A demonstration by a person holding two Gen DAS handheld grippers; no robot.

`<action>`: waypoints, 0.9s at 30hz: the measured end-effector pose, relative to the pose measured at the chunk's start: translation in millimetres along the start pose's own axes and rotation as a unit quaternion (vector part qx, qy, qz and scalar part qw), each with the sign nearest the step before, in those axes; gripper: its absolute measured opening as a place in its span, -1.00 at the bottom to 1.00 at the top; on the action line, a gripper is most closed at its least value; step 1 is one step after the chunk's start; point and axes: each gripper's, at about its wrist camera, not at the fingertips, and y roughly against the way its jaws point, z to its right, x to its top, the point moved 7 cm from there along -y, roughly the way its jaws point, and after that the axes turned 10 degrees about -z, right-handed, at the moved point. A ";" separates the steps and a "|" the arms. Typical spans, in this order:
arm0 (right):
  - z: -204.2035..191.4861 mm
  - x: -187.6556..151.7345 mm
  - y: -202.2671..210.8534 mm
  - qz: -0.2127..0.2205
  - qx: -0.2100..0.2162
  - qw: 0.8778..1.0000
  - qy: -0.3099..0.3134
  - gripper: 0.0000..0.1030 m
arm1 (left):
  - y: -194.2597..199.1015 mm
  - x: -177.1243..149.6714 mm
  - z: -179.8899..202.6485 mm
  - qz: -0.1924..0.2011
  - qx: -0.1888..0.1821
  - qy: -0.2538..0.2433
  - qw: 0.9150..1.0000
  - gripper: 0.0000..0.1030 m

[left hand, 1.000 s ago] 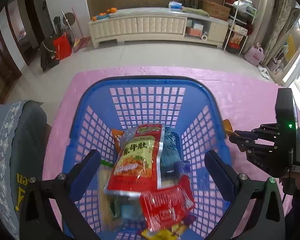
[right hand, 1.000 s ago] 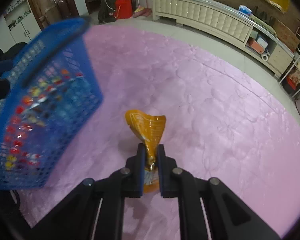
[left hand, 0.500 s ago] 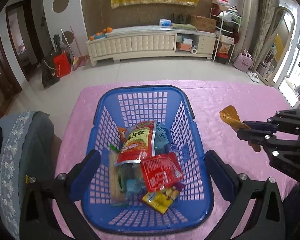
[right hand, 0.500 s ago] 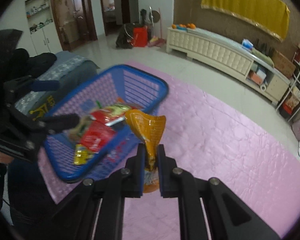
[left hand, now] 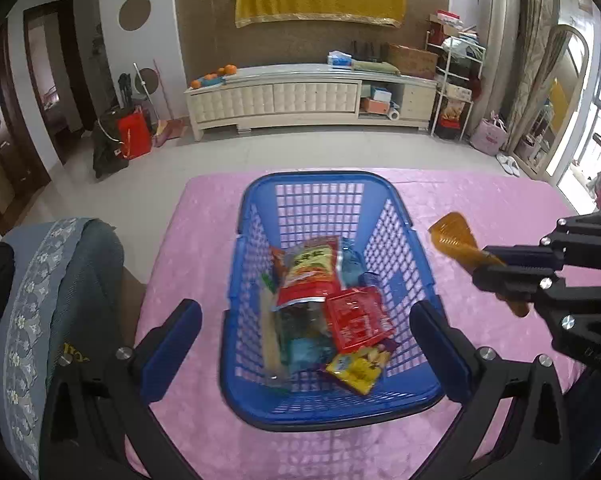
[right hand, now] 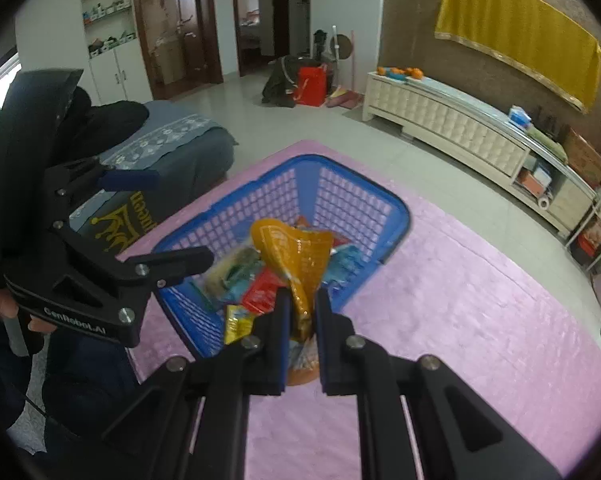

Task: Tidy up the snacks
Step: 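Carry the orange pouch over the basket with the right tool, then open the right tool to drop the orange pouch into the basket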

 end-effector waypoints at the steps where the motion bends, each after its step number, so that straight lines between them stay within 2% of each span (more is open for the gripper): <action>1: -3.3 2.7 -2.6 -0.002 0.003 1.000 0.001 -0.72 | 0.0 -1.5 -5.8 0.001 0.002 0.003 1.000 1.00; 8: -31.6 14.8 -30.3 -0.021 0.026 0.999 0.009 -0.71 | -2.1 -11.4 -29.1 0.000 0.018 0.013 1.000 1.00; 15: -48.0 23.9 -58.2 -0.041 0.049 0.998 0.005 -0.70 | -13.6 -19.5 -47.7 -0.006 0.018 0.025 1.000 1.00; 25: -59.8 27.5 -90.7 -0.068 0.054 0.996 0.011 -0.65 | -35.6 -35.9 -60.6 -0.026 0.017 0.042 0.999 1.00; 27: -59.5 28.2 -93.2 -0.067 0.051 0.996 0.008 -0.55 | -37.9 -37.9 -64.5 -0.027 0.019 0.042 0.999 1.00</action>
